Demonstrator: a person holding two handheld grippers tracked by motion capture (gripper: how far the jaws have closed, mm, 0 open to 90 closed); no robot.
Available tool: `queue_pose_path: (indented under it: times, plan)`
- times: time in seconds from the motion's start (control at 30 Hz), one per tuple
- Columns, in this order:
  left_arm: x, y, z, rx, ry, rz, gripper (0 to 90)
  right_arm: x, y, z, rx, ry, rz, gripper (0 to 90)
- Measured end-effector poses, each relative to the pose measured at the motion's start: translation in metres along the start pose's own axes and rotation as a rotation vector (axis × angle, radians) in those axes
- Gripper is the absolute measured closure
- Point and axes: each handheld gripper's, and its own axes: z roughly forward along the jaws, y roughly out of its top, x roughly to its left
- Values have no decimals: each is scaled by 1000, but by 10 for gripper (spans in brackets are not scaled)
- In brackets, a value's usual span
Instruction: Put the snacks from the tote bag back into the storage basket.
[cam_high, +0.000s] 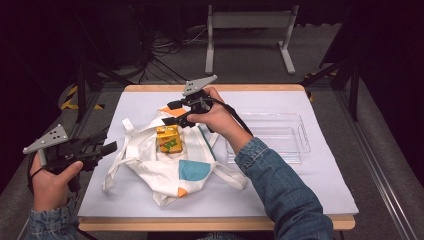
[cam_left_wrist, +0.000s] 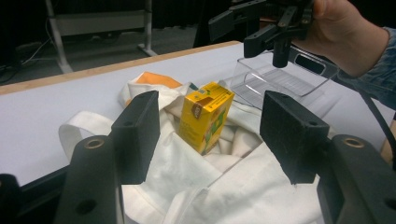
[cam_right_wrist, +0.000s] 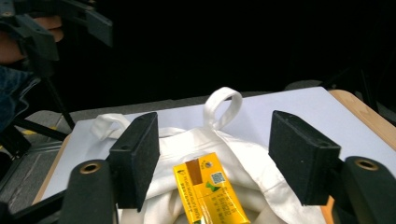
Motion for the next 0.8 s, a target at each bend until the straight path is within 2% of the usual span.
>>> queue_pose_path:
  times: [0.13, 0.37, 0.6, 0.8]
  plan:
    - [-1, 1, 0, -1, 0, 1, 387, 3, -5, 2, -13, 19, -12, 275]
    - [-1, 1, 0, 2, 4, 1, 386, 5, -14, 8, -42, 16, -6, 225]
    - [-1, 0, -1, -1, 7, 3, 386, 7, -28, 20, -14, 3, -9, 208]
    - [-2, -1, -2, -4, 12, -2, 385, 3, -39, 29, -12, 0, 19, 183]
